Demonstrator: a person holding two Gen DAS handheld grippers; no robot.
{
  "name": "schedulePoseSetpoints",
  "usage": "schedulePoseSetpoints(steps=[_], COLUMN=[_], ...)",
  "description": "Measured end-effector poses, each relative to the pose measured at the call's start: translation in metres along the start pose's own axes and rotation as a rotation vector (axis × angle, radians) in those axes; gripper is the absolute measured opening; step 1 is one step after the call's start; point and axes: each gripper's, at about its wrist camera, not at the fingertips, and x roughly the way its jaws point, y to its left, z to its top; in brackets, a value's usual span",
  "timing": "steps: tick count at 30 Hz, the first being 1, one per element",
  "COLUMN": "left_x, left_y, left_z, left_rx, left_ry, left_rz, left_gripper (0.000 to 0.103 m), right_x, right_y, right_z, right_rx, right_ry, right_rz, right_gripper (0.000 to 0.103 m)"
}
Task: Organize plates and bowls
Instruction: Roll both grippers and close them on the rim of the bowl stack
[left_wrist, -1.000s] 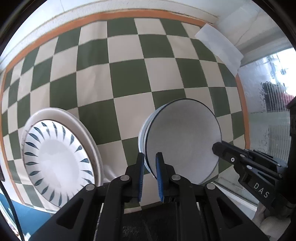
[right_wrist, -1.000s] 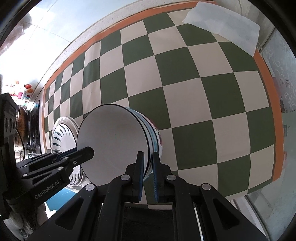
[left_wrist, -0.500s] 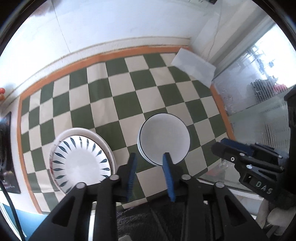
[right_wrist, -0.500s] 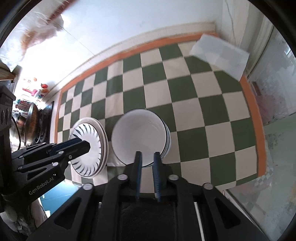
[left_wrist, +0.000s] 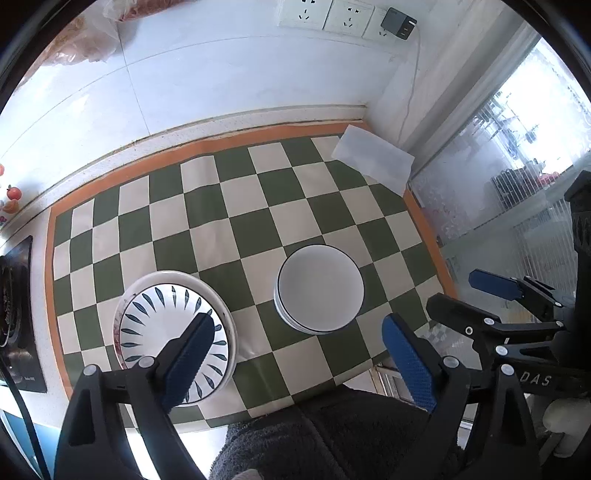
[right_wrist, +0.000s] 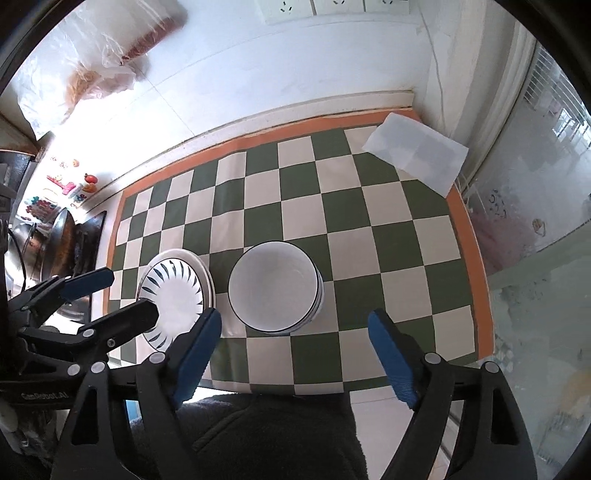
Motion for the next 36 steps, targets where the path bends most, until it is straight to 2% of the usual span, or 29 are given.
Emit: schedulePoseSetpoints(steps=[10, 14, 19, 24, 32, 36], left_x=[0.007, 0.038, 0.093, 0.143, 0.199, 0.216], left_y=[0.006, 0.019, 0.041, 0.057, 0.065, 0.067], left_z=[-0.004, 0.000, 0.011, 0.021, 0.031, 0.032], left_rx=[-0.041, -0.111, -0.226, -0.312, -0.406, -0.440], left_ry=[0.015, 0.077, 0.147, 0.217, 0.339, 0.387], left_rz=[-0.024, -0.108, -0.184, -0.226, -0.330, -0.331], left_gripper=[0.093, 0.093, 0.093, 0.093, 0.091, 0.091], right_x=[-0.005, 0.010, 0.059, 0.141, 0.213, 0.231], right_y=[-0.011, -0.020, -0.043, -0.068, -0.075, -0.076], right_z=[-0.002, 0.000, 0.007, 0.007, -0.001, -0.002], right_rx=[0.024, 0.056, 0.148, 0.290, 0.353, 0.365], right_ry=[-0.012, 0.000, 0.066, 0.209, 0.320, 0.338], right_rz=[0.007, 0.034, 0.178, 0.328, 0.394, 0.413], right_gripper=[0.092, 0.093, 0.093, 0.093, 0.093, 0.093])
